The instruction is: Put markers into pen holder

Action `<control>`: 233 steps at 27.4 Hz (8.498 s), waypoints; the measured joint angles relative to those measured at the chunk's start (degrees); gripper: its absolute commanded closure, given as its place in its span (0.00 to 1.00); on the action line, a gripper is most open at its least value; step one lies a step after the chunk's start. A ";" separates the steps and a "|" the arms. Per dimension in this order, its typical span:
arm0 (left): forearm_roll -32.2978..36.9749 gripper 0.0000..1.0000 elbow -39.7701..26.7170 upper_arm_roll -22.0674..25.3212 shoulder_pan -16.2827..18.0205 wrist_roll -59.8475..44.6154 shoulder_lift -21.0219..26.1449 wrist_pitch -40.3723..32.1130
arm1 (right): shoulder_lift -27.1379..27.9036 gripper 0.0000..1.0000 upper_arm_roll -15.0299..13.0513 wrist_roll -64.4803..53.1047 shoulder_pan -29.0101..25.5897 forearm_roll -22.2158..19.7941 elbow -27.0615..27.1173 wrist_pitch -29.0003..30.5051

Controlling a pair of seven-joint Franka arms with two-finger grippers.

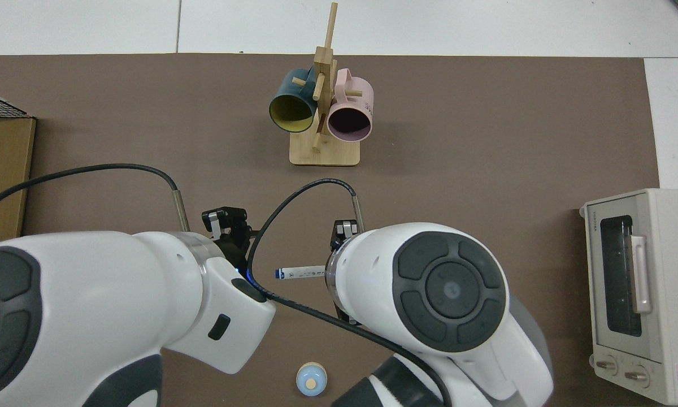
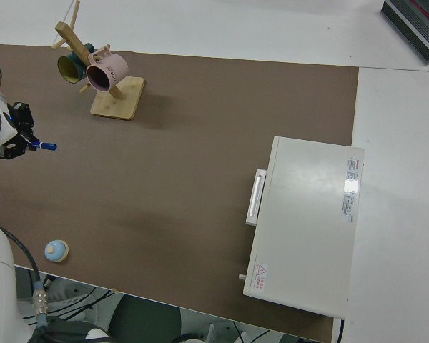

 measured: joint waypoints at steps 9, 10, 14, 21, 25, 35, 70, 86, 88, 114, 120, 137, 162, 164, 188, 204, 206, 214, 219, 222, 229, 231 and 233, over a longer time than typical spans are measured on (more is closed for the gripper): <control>-0.05 0.18 -1.07 -1.39 -0.15 -0.36 1.53 1.65 | 0.00 1.00 0.02 0.00 0.51 -1.09 0.00 0.00; -0.05 0.18 -1.12 -1.79 -0.16 -0.86 1.87 2.14 | 0.00 1.00 0.02 0.00 0.55 -1.17 0.00 0.00; -0.05 0.20 -1.19 -3.34 -0.20 -2.61 3.17 3.30 | 0.00 1.00 0.01 0.00 0.62 -1.35 0.00 0.00; -0.05 0.29 -1.19 -4.13 -0.25 -4.20 3.90 3.80 | 0.00 1.00 -0.01 0.00 0.71 -1.38 0.00 0.00; -0.05 0.35 -1.19 -4.13 -0.25 -4.32 4.08 4.36 | 0.00 1.00 -0.02 0.00 0.71 -1.38 0.00 0.00; -0.05 0.48 -1.21 -4.21 -0.44 -4.35 4.29 4.51 | 0.00 1.00 -0.23 0.00 0.71 -1.39 0.00 0.00; 0.05 1.00 -1.44 -5.08 -0.97 -7.76 4.58 5.64 | 0.20 0.00 -1.37 -1.86 0.34 -2.02 0.28 0.34; 2.12 1.00 -1.31 -3.37 -0.34 -14.10 4.94 4.41 | -2.82 0.00 -2.48 -41.74 -9.74 -2.06 0.36 -5.81; 2.26 1.00 -1.26 -3.31 0.56 -14.42 4.84 3.49 | -3.00 0.00 -2.58 -48.30 -11.25 -2.06 0.36 -6.35; 26.80 1.00 1.73 -2.32 17.14 -15.86 3.54 -12.11 | -3.13 0.00 -2.85 -111.57 -21.83 -7.85 0.76 -7.44; 30.51 1.00 2.54 -1.66 19.06 -15.96 3.40 -13.76 | -0.24 0.00 -2.92 -114.86 -22.56 -8.56 7.45 -13.34; 50.53 1.00 7.33 -0.01 19.60 -6.79 3.40 -18.14 | 1.21 0.00 -2.85 -112.28 -22.88 -8.66 12.42 -20.40; 68.60 1.00 15.36 1.71 30.39 23.08 9.16 -10.45 | -3.08 0.00 -2.63 -104.61 -23.97 -6.53 6.44 -20.44; 68.60 1.00 15.40 1.81 32.31 25.33 9.36 -8.13 | -3.09 0.00 -2.51 -104.61 -23.96 -6.52 6.44 -20.42; 70.40 1.00 16.58 3.89 39.15 33.58 13.79 1.71 | -3.08 0.00 -2.23 -104.62 -23.98 -6.51 6.15 -14.59; 70.68 1.00 16.59 3.93 40.68 33.63 17.50 3.33 | -3.06 0.00 -2.40 -104.62 -24.47 -6.50 6.14 -14.22; 70.74 1.00 16.60 3.79 40.66 33.63 18.26 3.80 | -3.06 0.00 -2.40 -104.62 -24.47 -6.50 6.14 -14.22; 71.80 1.00 16.67 4.07 40.88 33.55 20.98 7.81 | -3.06 0.00 -2.40 -104.62 -24.48 -6.50 6.13 -14.22; 71.82 1.00 16.78 4.04 41.16 33.34 21.60 9.34 | -3.05 0.00 -2.40 -104.62 -24.48 -6.50 6.13 -14.22; 71.82 1.00 16.84 3.89 41.16 33.21 21.67 10.20 | -3.05 0.00 -2.40 -104.62 -24.48 -6.50 6.13 -14.22; 71.82 1.00 16.89 3.87 41.17 32.80 22.04 12.39 | -3.05 0.00 -2.40 -104.62 -24.48 -6.50 6.13 -14.21; 71.82 1.00 16.89 3.80 41.16 32.45 22.36 12.56 | -3.05 0.00 -2.40 -104.62 -24.48 -6.50 6.13 -14.21; 71.82 1.00 16.89 3.70 41.14 32.26 22.67 12.72 | -3.05 0.00 -2.40 -104.62 -24.48 -6.50 6.13 -14.21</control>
